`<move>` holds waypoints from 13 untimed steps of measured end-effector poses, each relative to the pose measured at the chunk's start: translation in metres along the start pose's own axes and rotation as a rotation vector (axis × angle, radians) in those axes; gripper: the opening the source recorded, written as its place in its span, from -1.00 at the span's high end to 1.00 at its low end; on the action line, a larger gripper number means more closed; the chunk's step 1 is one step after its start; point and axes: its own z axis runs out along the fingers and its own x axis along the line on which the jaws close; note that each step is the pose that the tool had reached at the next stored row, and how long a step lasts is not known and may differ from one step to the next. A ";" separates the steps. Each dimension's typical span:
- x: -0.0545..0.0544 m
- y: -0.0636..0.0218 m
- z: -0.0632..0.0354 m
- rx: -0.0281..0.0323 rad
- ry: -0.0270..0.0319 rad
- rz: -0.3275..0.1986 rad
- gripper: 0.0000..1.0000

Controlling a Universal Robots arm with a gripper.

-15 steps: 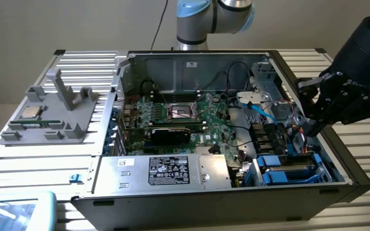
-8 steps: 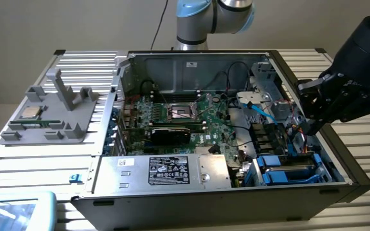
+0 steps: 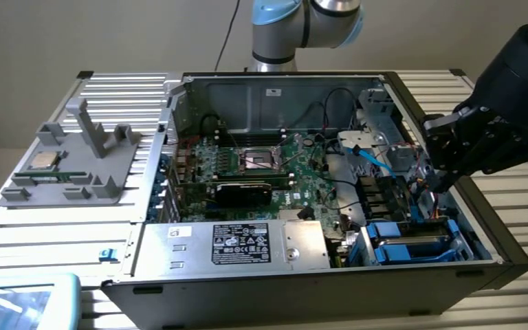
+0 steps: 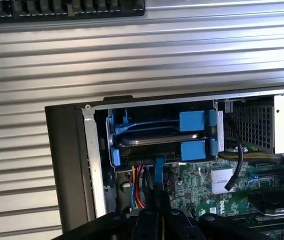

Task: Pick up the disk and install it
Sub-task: 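Insert the second disk wire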

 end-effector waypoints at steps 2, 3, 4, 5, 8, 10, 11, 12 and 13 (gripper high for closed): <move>0.000 0.0024 0.0005 0.0078 -0.0008 -0.001 0.79; -0.001 0.0028 0.0006 0.0075 -0.0007 -0.001 0.79; -0.001 0.0032 0.0014 0.0079 -0.0004 -0.001 0.79; -0.001 0.0037 0.0027 0.0079 0.0008 -0.001 0.79; -0.002 0.0045 0.0074 0.0080 0.0037 -0.001 0.79; -0.004 0.0069 0.0098 0.0081 0.0047 -0.001 0.79; -0.005 0.0088 0.0110 0.0082 0.0050 -0.001 0.79; -0.006 0.0110 0.0122 0.0083 0.0051 -0.001 0.79; -0.006 0.0126 0.0131 0.0083 0.0051 -0.001 0.79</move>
